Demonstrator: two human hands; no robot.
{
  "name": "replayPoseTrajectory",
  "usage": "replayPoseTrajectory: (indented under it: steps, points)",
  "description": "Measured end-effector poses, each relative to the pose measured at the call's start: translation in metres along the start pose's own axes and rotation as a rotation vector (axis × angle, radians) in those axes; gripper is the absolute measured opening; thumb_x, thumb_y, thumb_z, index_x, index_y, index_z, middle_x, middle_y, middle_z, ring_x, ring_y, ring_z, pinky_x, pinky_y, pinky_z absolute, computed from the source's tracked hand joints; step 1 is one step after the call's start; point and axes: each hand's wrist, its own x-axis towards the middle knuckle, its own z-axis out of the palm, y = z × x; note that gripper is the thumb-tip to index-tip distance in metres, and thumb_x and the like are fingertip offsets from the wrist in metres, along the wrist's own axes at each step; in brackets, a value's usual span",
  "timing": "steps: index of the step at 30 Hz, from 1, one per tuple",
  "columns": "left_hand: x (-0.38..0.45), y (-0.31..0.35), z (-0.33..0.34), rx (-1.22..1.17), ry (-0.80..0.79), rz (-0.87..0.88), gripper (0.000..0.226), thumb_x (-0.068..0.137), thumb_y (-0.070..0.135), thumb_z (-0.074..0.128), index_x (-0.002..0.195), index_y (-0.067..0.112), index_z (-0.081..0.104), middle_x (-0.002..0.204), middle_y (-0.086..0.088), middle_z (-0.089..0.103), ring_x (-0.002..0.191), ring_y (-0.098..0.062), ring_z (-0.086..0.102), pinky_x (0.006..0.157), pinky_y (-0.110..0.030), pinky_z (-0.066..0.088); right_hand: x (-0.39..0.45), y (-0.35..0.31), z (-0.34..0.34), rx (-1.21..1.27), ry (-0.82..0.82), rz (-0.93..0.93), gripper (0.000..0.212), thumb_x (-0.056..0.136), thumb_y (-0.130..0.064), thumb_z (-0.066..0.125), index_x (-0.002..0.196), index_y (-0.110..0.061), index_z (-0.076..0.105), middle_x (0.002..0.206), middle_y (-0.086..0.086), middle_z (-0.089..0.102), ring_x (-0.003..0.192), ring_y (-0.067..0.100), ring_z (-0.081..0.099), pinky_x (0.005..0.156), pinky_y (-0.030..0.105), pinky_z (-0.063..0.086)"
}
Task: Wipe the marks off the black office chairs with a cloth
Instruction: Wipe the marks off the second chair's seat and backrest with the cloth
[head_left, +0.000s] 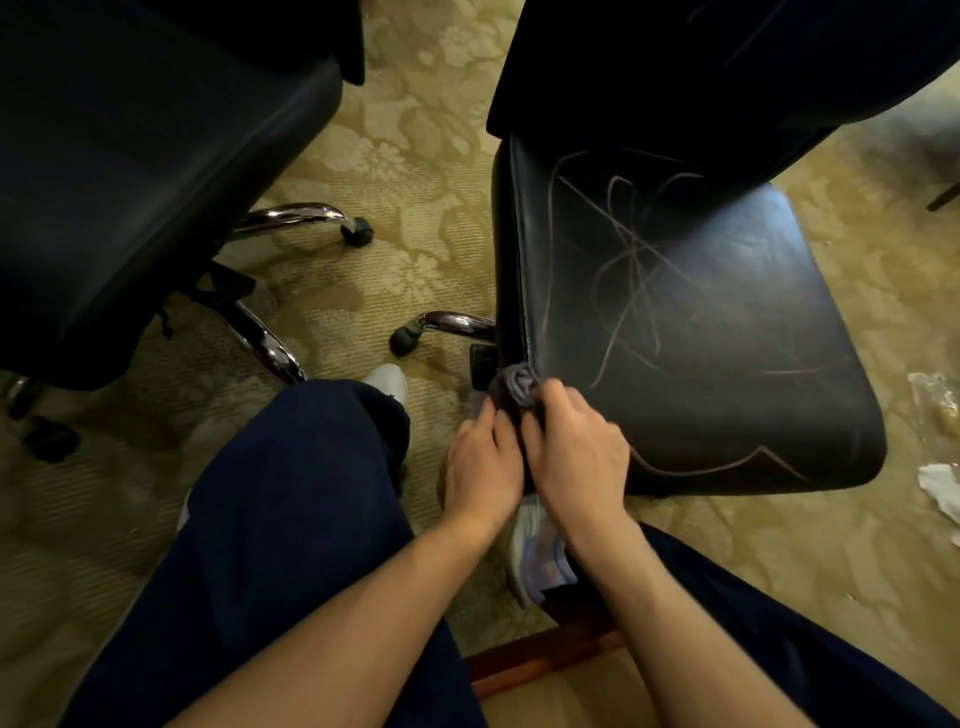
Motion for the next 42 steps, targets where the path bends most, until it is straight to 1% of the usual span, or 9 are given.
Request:
replayPoseTrajectory:
  steps: [6,9,12,18,22,26,30,35,42]
  points:
    - [-0.019,-0.013,0.024,-0.186,-0.17,-0.106,0.048,0.107,0.039,0.028,0.155,0.041,0.022,0.146,0.002,0.051,0.13,-0.018,0.05,0.109,-0.035,0.037,-0.037,0.008,0.007,0.023,0.069,0.098,0.014,0.089,-0.021,0.068,0.089,-0.015,0.054,0.078,-0.001,0.06,0.049,0.026,0.058,0.039,0.033,0.042]
    - [-0.018,-0.012,0.029,-0.488,-0.188,-0.114,0.043,0.108,0.035,0.034,0.151,0.041,0.032,0.139,0.01,0.054,0.12,-0.003,0.051,0.1,-0.021,0.04,-0.027,0.009,0.009,-0.011,0.035,0.054,0.014,0.093,-0.025,0.058,0.09,-0.016,0.048,0.079,0.001,0.058,0.05,0.031,0.058,0.039,0.035,0.041]
    - [-0.008,-0.017,0.032,-0.588,-0.187,-0.132,0.039,0.107,0.028,0.039,0.146,0.032,0.046,0.131,0.008,0.062,0.12,-0.006,0.057,0.104,-0.026,0.044,-0.02,0.006,0.008,-0.072,0.003,0.039,0.013,0.095,-0.027,0.052,0.092,-0.014,0.048,0.08,0.002,0.058,0.052,0.034,0.058,0.043,0.032,0.033]
    - [-0.003,-0.012,0.009,-0.539,-0.18,-0.133,0.028,0.105,0.023,0.046,0.129,0.032,0.056,0.117,0.009,0.066,0.109,-0.007,0.06,0.088,-0.017,0.046,-0.014,-0.014,0.006,0.03,-0.079,0.169,0.014,0.1,-0.029,0.043,0.105,-0.016,0.047,0.101,0.003,0.061,0.079,0.038,0.066,0.059,0.039,0.042]
    - [-0.003,-0.018,-0.017,-0.216,-0.106,-0.143,0.04,0.101,0.036,0.048,0.141,0.03,0.051,0.126,0.005,0.064,0.115,-0.018,0.06,0.104,-0.039,0.046,-0.031,-0.036,0.006,0.282,-0.059,0.314,0.027,0.099,-0.03,0.047,0.125,-0.021,0.048,0.115,0.001,0.064,0.094,0.036,0.065,0.072,0.043,0.048]
    - [-0.019,-0.021,-0.038,-0.24,0.005,-0.107,0.05,0.104,0.034,0.045,0.152,0.027,0.035,0.14,0.003,0.054,0.127,-0.017,0.053,0.109,-0.039,0.043,-0.066,-0.035,0.008,0.514,0.043,0.389,0.045,0.098,-0.029,0.054,0.141,-0.024,0.043,0.119,0.0,0.068,0.1,0.023,0.067,0.081,0.038,0.054]
    - [-0.05,-0.018,-0.033,-0.316,-0.05,-0.002,0.057,0.102,0.015,0.051,0.154,0.024,0.03,0.142,0.007,0.051,0.126,-0.007,0.051,0.102,-0.025,0.045,-0.091,-0.008,0.003,0.7,0.147,0.531,0.042,0.094,-0.026,0.061,0.134,-0.024,0.049,0.105,-0.002,0.069,0.094,0.018,0.067,0.082,0.045,0.055]
    - [-0.078,-0.005,0.001,-0.411,-0.046,0.069,0.049,0.093,0.004,0.064,0.136,0.024,0.048,0.117,0.007,0.067,0.107,-0.002,0.065,0.08,-0.016,0.054,-0.088,0.035,-0.017,0.554,0.201,0.57,0.027,0.089,-0.019,0.065,0.115,-0.022,0.057,0.086,-0.024,0.041,0.1,0.027,0.057,0.089,0.053,0.048]
    - [-0.053,-0.008,0.0,-0.194,0.227,0.001,0.024,0.093,0.018,0.068,0.114,0.024,0.058,0.105,0.006,0.069,0.095,-0.005,0.065,0.072,-0.015,0.05,-0.067,0.023,0.007,0.493,0.009,0.572,0.01,0.089,-0.018,0.06,0.096,-0.014,0.052,0.1,0.004,0.054,0.097,0.024,0.051,0.083,0.046,0.048]
